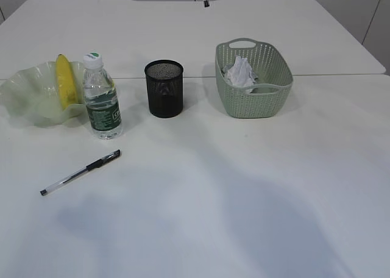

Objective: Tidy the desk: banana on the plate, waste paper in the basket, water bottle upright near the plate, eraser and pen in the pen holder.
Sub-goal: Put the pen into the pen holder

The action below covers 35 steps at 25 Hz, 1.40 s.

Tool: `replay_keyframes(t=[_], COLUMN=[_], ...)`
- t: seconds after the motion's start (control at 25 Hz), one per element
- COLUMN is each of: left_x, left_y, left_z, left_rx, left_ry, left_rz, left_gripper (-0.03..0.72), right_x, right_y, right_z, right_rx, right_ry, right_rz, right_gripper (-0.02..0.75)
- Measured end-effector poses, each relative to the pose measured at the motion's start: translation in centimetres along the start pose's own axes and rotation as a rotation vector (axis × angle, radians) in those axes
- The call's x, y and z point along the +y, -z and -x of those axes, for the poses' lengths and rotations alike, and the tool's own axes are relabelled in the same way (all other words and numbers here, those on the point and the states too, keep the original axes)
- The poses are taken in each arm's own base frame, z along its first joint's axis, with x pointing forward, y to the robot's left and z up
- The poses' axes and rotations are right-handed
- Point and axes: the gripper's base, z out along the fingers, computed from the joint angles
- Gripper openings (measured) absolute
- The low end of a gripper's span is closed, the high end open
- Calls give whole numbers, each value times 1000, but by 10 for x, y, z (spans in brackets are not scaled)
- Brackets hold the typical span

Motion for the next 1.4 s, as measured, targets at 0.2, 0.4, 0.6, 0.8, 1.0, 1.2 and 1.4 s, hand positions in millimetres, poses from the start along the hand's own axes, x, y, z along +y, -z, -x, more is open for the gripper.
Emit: replay_keyframes(t=[0.2,0.4,0.6,0.8,1.0,1.2,1.4], left_x=[0,0,0,0,0,-1,-1], left_y=[0,0,0,0,0,0,0], left_z=[0,0,0,0,1,1,1], left_rx=[-2,-2,-2,-5,-7,-9,-11], left_ry=[0,0,0,0,0,3,3], left_rz=[0,0,0,-1,-1,-7,-8], left_gripper=[454,454,454,454,454,454,454], right_x=[3,5,7,8,8,8,8], right_y=[-30,-53,-66,-70,-71,-70,-70], right_z=[-25,-56,-80,-91,-92,-92,-91], right_rx=[-45,-94,-174,-213,-218,-227,-229], right_ry=[13,22,24,28,50,75,80], right_rz=[18,39,64,75,74,74,73], right_gripper=[39,39,39,39,39,39,39])
